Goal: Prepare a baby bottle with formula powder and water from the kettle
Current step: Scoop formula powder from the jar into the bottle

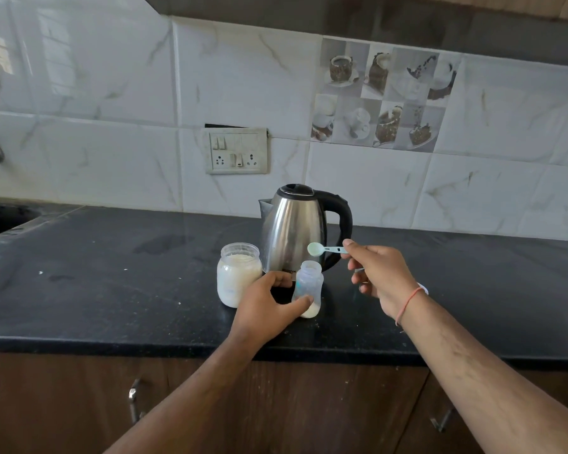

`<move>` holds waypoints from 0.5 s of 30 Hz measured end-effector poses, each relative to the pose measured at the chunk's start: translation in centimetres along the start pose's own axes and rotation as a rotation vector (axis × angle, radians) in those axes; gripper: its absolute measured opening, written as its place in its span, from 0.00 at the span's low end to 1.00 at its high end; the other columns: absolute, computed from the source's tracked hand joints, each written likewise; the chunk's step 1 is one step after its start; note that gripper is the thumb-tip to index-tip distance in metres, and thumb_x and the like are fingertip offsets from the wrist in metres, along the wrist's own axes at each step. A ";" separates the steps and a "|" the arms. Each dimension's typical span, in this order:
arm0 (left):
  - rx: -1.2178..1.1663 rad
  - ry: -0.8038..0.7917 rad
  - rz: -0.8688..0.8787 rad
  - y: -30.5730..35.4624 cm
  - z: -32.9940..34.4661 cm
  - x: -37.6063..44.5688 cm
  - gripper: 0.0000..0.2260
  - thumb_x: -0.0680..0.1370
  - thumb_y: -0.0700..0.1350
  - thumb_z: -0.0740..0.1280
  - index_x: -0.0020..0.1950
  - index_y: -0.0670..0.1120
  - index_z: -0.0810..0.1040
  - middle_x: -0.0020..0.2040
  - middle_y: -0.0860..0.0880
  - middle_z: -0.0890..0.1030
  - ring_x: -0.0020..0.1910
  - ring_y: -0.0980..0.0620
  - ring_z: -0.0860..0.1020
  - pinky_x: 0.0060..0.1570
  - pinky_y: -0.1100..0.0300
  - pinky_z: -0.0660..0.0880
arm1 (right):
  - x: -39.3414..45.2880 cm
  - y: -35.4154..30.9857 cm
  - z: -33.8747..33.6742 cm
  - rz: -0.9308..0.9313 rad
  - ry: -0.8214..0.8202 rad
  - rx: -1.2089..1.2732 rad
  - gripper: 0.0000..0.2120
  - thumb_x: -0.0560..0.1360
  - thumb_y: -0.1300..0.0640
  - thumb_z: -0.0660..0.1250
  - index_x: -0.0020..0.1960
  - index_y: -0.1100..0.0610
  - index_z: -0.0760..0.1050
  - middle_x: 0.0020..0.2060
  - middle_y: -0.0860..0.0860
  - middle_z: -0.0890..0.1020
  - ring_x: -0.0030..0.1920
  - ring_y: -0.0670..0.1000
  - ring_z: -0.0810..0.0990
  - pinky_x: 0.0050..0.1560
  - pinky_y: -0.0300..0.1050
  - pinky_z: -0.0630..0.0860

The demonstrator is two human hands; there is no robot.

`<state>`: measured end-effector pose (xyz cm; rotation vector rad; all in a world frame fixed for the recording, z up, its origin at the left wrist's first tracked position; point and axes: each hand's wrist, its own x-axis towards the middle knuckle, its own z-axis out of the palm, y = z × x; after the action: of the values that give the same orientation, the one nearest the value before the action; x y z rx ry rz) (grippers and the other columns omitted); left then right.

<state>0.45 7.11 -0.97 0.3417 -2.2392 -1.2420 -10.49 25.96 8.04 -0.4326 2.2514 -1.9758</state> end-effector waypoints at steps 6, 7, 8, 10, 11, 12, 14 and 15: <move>-0.125 0.127 0.069 0.2 -1.5 -3.7 0.16 0.79 0.55 0.77 0.39 0.47 0.78 0.32 0.51 0.81 0.30 0.60 0.76 0.33 0.64 0.74 | 0.2 -1.2 0.8 -0.098 -0.012 0.042 0.16 0.83 0.47 0.73 0.46 0.58 0.88 0.31 0.49 0.80 0.30 0.47 0.75 0.32 0.42 0.70; -0.129 0.157 0.097 -0.2 -2.2 -3.8 0.17 0.79 0.54 0.77 0.38 0.47 0.77 0.30 0.50 0.79 0.30 0.59 0.75 0.33 0.61 0.74 | 0.2 -1.6 1.1 -0.127 -0.019 0.018 0.16 0.83 0.47 0.73 0.46 0.58 0.88 0.31 0.49 0.80 0.30 0.46 0.76 0.32 0.41 0.70; -0.125 0.217 0.122 -0.6 -3.0 -3.7 0.17 0.78 0.53 0.78 0.37 0.48 0.75 0.30 0.51 0.77 0.30 0.58 0.73 0.33 0.59 0.73 | 0.1 -2.0 1.5 -0.159 -0.030 -0.006 0.16 0.83 0.47 0.72 0.46 0.58 0.88 0.31 0.49 0.81 0.30 0.45 0.76 0.32 0.40 0.71; -0.053 0.387 0.121 -1.5 -4.9 -2.9 0.17 0.74 0.54 0.81 0.43 0.51 0.73 0.37 0.58 0.75 0.36 0.59 0.73 0.40 0.58 0.74 | 0.1 -2.5 2.5 -0.230 -0.066 -0.035 0.16 0.84 0.48 0.72 0.44 0.58 0.87 0.31 0.49 0.81 0.31 0.45 0.76 0.33 0.36 0.73; 0.011 0.458 0.081 -1.9 -5.7 -2.3 0.20 0.71 0.57 0.82 0.49 0.54 0.73 0.45 0.60 0.76 0.43 0.59 0.75 0.49 0.54 0.76 | 0.2 -2.8 3.0 -0.259 -0.084 -0.054 0.16 0.84 0.48 0.72 0.44 0.58 0.87 0.31 0.49 0.81 0.32 0.45 0.77 0.33 0.35 0.74; 0.071 0.492 0.014 -2.5 -6.5 -1.7 0.27 0.68 0.61 0.83 0.56 0.55 0.72 0.53 0.60 0.74 0.52 0.59 0.74 0.59 0.48 0.75 | 0.3 -3.0 3.6 -0.288 -0.096 -0.086 0.17 0.83 0.47 0.72 0.43 0.58 0.87 0.31 0.49 0.82 0.33 0.46 0.77 0.35 0.36 0.75; 0.148 0.436 -0.124 -3.6 -7.7 -0.6 0.45 0.64 0.66 0.84 0.73 0.55 0.66 0.66 0.58 0.71 0.68 0.52 0.71 0.72 0.39 0.70 | 0.6 -3.5 4.8 -0.352 -0.106 -0.174 0.18 0.83 0.45 0.72 0.42 0.57 0.87 0.30 0.47 0.82 0.33 0.45 0.77 0.40 0.40 0.76; 0.158 0.364 -0.178 -4.1 -8.0 -0.1 0.53 0.62 0.68 0.84 0.79 0.55 0.61 0.71 0.57 0.71 0.73 0.49 0.70 0.75 0.37 0.67 | 0.7 -3.7 5.3 -0.384 -0.105 -0.216 0.18 0.83 0.45 0.72 0.41 0.56 0.87 0.30 0.45 0.82 0.32 0.43 0.77 0.40 0.40 0.76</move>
<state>4.99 -0.71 -1.08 0.7772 -2.0250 -0.9935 -9.23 20.29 10.99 -1.0375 2.4684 -1.8079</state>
